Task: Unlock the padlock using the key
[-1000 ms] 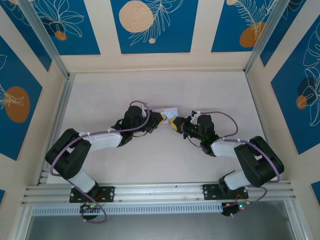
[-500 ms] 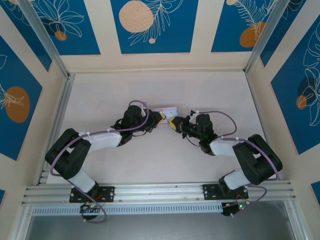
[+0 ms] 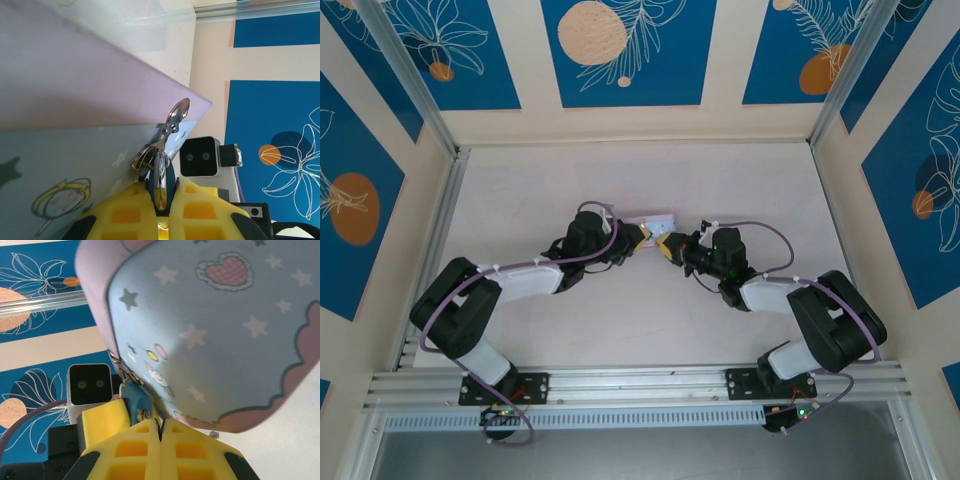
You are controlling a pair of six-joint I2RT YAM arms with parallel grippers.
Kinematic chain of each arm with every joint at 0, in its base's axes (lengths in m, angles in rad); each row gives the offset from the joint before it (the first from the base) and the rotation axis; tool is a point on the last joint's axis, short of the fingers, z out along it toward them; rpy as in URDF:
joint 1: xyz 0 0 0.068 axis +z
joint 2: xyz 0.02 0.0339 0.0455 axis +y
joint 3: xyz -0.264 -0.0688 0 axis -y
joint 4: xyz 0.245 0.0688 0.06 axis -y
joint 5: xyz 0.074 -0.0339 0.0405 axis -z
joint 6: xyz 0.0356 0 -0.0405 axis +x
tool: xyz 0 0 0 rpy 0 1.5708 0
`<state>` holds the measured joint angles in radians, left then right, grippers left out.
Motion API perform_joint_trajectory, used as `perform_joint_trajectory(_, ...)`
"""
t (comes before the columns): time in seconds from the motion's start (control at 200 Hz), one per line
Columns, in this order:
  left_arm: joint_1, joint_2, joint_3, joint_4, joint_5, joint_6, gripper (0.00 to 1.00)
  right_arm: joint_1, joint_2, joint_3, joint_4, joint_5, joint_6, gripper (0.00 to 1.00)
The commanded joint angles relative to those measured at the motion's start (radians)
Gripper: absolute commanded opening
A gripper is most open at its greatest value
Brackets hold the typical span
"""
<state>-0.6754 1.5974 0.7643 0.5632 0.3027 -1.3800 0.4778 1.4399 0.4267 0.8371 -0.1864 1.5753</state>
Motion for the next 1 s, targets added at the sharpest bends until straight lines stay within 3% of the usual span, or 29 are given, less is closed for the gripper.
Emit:
perform_joint_trajectory(0.0,-0.002,-0.028,-0.011,0.032,0.003,0.017,0.0,0.005,-0.035,0.033,0.004,0.01,-0.004,0.0)
perform_joint_trajectory(0.35,-0.004,-0.03,0.001,0.038,0.013,0.01,0.0,0.008,-0.014,0.049,0.01,-0.001,-0.006,0.0)
perform_joint_trajectory(0.995,-0.029,-0.016,0.01,0.138,0.03,-0.076,0.0,0.01,0.178,0.049,0.313,0.002,0.093,0.0)
